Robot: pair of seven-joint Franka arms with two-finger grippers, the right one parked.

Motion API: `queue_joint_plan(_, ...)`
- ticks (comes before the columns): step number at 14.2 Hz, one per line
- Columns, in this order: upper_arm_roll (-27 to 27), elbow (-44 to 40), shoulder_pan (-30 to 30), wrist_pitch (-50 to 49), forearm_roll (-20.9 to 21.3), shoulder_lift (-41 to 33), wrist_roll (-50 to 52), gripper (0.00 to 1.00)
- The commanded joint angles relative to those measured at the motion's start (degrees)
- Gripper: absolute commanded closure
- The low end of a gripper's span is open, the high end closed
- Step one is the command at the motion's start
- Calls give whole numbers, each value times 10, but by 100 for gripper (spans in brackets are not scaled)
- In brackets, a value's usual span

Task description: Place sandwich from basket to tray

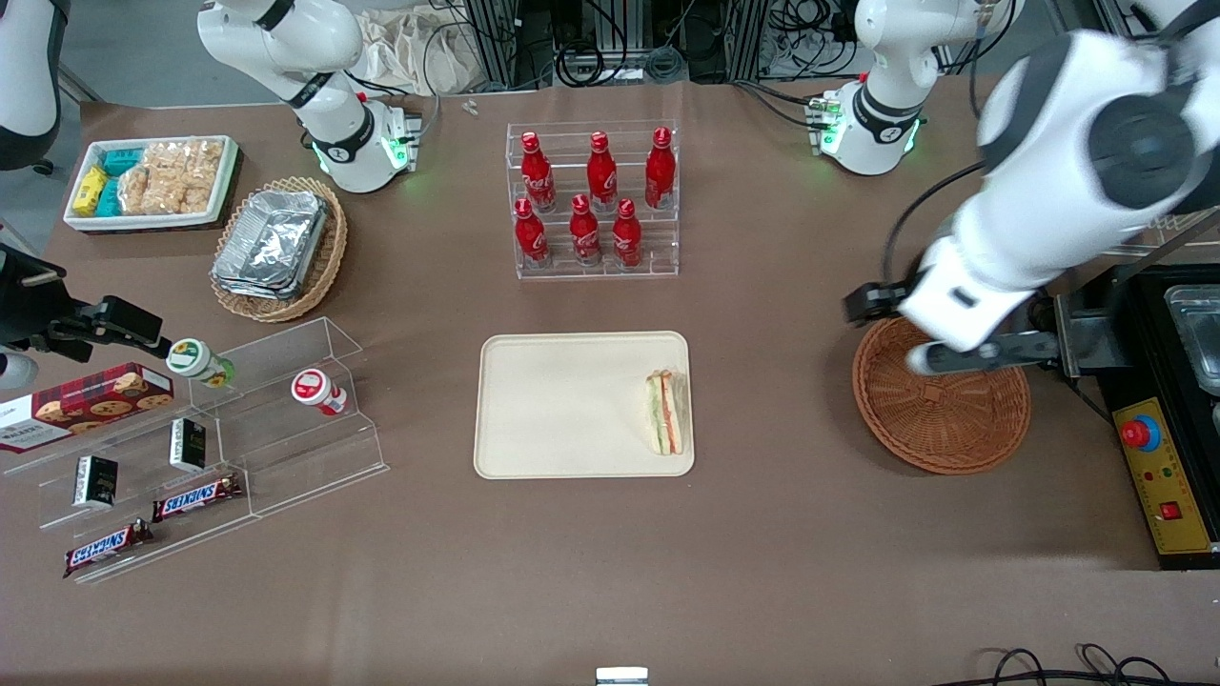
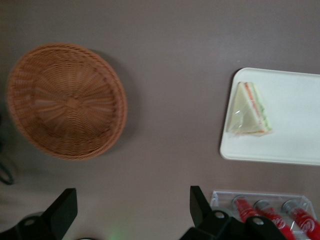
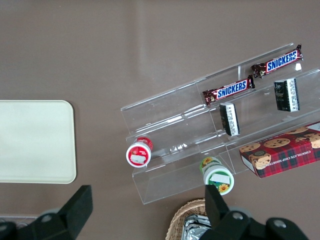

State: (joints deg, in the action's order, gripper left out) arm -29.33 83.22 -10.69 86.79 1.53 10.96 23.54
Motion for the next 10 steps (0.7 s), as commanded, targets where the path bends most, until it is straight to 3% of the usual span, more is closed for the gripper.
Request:
queue_joint_plan(1,44,19,-16,-47,-17,-56,-73,0)
queue_joint_plan(4,194,31,66,-78,-42,-103,-160,0)
queue_joint_plan(5,222,45,80,-77,-43,-122,-189,0)
queue_joint_plan(10,284,56,156,-70,-35,-145,-198,0)
